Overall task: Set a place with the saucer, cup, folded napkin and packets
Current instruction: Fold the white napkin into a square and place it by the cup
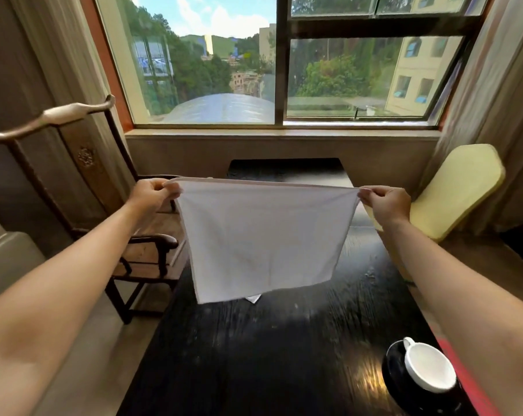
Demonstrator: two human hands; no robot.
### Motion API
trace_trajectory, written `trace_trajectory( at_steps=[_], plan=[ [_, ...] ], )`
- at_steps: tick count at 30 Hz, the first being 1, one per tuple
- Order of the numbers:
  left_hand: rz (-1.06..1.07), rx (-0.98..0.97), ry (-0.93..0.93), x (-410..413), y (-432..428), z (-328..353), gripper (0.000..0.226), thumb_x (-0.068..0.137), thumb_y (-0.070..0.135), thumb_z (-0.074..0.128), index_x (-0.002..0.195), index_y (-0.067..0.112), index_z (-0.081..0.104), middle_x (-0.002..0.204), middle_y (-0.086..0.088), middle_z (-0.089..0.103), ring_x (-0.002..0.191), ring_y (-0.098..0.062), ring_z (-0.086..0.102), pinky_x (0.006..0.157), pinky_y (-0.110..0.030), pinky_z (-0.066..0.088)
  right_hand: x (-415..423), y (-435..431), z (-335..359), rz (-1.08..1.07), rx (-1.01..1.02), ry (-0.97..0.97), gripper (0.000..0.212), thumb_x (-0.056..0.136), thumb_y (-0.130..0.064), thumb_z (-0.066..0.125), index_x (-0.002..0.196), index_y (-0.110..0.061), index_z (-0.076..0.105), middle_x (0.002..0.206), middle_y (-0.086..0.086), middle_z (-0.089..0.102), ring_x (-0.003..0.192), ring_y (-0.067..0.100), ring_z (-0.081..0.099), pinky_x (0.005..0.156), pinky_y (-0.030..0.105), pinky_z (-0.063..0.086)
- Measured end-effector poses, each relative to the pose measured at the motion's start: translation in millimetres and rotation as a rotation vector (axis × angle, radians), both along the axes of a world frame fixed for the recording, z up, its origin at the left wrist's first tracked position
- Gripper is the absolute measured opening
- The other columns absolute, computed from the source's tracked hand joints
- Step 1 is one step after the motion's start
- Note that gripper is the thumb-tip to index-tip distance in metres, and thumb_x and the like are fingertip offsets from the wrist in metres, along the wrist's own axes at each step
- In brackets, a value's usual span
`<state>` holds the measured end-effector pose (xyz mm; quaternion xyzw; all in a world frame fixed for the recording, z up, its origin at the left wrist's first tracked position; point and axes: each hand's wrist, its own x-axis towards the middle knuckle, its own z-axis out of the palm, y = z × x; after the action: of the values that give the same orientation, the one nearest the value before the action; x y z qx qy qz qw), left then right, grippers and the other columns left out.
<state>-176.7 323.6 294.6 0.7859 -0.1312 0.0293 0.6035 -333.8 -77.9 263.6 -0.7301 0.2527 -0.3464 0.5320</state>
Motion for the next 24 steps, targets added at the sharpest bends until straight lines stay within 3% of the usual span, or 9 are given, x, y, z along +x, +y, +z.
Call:
trace_trajectory(
  at_steps=[4, 6, 7, 10, 12, 14, 17, 21, 24],
  plan=[
    [-0.062, 0.120, -0.011, -28, 15, -19, 0.010, 0.085, 0.023, 0.064, 0.084, 0.014, 0.068, 0.083, -0.004, 0.067, 0.070, -0.006, 0.065, 0.059, -0.012, 0.054, -42, 6, -30, 0.035, -0.038, 0.010, 0.026, 0.082, -0.016, 0.069, 0.103, 0.000, 0.070, 0.097, 0.008, 0.072, 0.083, 0.011, 0.069, 0.084, 0.021, 0.055],
    [-0.100, 0.135, 0.014, -49, 29, -43, 0.008, 0.086, 0.015, 0.062, 0.087, 0.012, 0.070, 0.086, -0.003, 0.071, 0.063, 0.004, 0.066, 0.058, -0.007, 0.051, -67, 10, -57, 0.102, -0.067, 0.041, 0.031, 0.079, -0.018, 0.071, 0.102, 0.002, 0.070, 0.084, -0.009, 0.074, 0.070, -0.005, 0.067, 0.071, 0.005, 0.052],
    [-0.105, 0.162, 0.026, -61, 37, -57, 0.010, 0.085, 0.013, 0.062, 0.085, 0.016, 0.071, 0.081, 0.006, 0.073, 0.063, 0.009, 0.065, 0.058, -0.004, 0.049, -79, 12, -73, 0.121, -0.106, 0.068, 0.030, 0.078, -0.018, 0.071, 0.100, 0.002, 0.071, 0.073, -0.023, 0.071, 0.066, -0.012, 0.065, 0.067, 0.001, 0.048],
    [-0.102, 0.273, 0.091, -99, 59, -108, 0.023, 0.083, 0.014, 0.064, 0.074, 0.033, 0.071, 0.065, 0.027, 0.070, 0.068, 0.011, 0.064, 0.064, -0.006, 0.049, -120, 19, -121, 0.148, -0.243, 0.176, 0.015, 0.079, -0.007, 0.070, 0.094, -0.008, 0.075, 0.066, -0.045, 0.060, 0.072, -0.025, 0.057, 0.070, -0.005, 0.040],
    [-0.109, 0.312, 0.162, -125, 71, -146, 0.018, 0.084, 0.013, 0.064, 0.078, 0.029, 0.071, 0.067, 0.021, 0.071, 0.070, 0.006, 0.065, 0.065, -0.004, 0.049, -147, 25, -154, 0.183, -0.255, 0.264, 0.015, 0.081, -0.008, 0.069, 0.086, -0.019, 0.077, 0.076, -0.042, 0.064, 0.078, -0.023, 0.059, 0.073, -0.005, 0.040],
    [-0.111, 0.343, 0.222, -148, 79, -183, 0.017, 0.083, 0.014, 0.066, 0.078, 0.029, 0.073, 0.070, 0.019, 0.073, 0.073, 0.003, 0.067, 0.069, -0.009, 0.050, -170, 32, -184, 0.222, -0.219, 0.356, 0.017, 0.081, -0.010, 0.070, 0.085, -0.026, 0.076, 0.073, -0.027, 0.071, 0.085, -0.004, 0.066, 0.075, -0.001, 0.042],
    [-0.079, 0.370, 0.322, -177, 91, -229, 0.015, 0.081, 0.019, 0.069, 0.076, 0.033, 0.074, 0.072, 0.020, 0.073, 0.083, -0.009, 0.067, 0.078, -0.026, 0.050, -197, 41, -215, 0.282, -0.229, 0.474, 0.013, 0.080, -0.008, 0.069, 0.092, -0.010, 0.076, 0.087, -0.003, 0.073, 0.088, 0.010, 0.064, 0.075, 0.003, 0.042],
    [-0.052, 0.404, 0.428, -210, 100, -266, 0.008, 0.082, 0.024, 0.069, 0.084, 0.024, 0.076, 0.083, 0.005, 0.076, 0.087, -0.016, 0.068, 0.087, -0.035, 0.050, -216, 46, -236, 0.359, -0.232, 0.611, 0.011, 0.079, -0.006, 0.071, 0.088, -0.008, 0.077, 0.072, -0.018, 0.066, 0.077, -0.001, 0.061, 0.072, 0.010, 0.043],
    [-0.030, 0.342, 0.491, -224, 99, -274, 0.008, 0.083, 0.018, 0.067, 0.082, 0.019, 0.075, 0.081, -0.001, 0.076, 0.083, -0.018, 0.069, 0.079, -0.027, 0.051, -217, 42, -243, 0.419, -0.233, 0.713, 0.007, 0.079, -0.011, 0.071, 0.082, -0.011, 0.078, 0.063, -0.022, 0.065, 0.074, 0.005, 0.067, 0.073, 0.023, 0.053]
  ],
)
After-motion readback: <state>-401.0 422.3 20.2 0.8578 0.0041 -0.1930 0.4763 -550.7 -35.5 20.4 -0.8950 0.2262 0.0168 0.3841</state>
